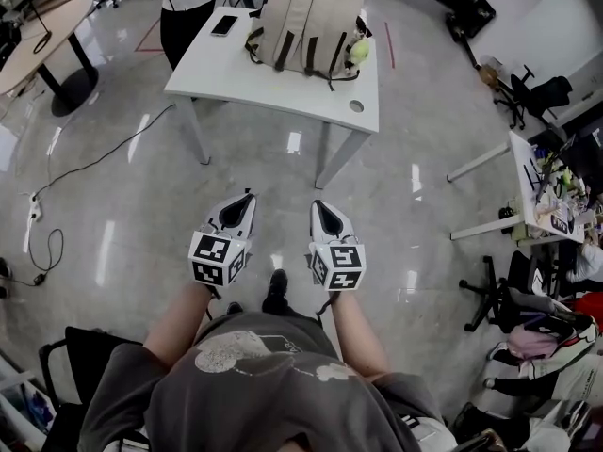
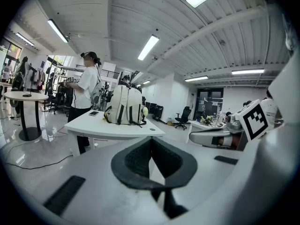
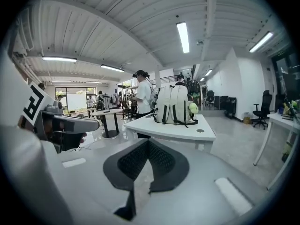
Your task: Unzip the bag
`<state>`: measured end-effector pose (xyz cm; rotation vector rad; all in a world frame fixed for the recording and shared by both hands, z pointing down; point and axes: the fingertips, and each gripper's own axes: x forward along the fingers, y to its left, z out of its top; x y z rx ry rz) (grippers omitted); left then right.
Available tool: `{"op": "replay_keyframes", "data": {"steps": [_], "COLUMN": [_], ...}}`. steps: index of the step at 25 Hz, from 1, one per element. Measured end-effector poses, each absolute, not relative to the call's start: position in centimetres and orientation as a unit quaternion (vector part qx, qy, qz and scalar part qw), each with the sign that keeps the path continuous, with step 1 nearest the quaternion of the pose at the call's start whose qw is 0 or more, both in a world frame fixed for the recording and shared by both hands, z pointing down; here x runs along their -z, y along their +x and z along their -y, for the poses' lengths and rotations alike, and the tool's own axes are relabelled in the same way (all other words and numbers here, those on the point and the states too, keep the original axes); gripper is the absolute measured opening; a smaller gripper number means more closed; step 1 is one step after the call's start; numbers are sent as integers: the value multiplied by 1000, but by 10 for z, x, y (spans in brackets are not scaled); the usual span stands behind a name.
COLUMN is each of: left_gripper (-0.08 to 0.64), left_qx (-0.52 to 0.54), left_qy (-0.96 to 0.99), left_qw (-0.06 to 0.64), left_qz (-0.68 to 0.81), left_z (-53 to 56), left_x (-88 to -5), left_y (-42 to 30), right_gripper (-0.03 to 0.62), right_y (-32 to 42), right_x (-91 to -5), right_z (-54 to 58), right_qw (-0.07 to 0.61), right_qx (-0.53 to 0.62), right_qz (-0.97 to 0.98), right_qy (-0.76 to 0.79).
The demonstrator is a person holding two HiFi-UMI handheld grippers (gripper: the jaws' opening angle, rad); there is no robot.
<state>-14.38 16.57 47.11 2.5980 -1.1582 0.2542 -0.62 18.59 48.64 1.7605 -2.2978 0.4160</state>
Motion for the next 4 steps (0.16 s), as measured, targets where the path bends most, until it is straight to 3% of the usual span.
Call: {"op": "replay_keyframes", "data": {"steps": [4], "left_gripper": [6], "left_qx": [-88], "left_qy": [900], "left_qw": [142], "left_qz": [403], "left_z": [-176], "left_x": [-468], "left_y": [-161], "right_gripper": [-2], "right_y": [-20], "right_x": [-481], "right_z": [-199], "right_qw": [105], "right_qx": [-138], "right_qz": [777], "right_qy": [605]}}
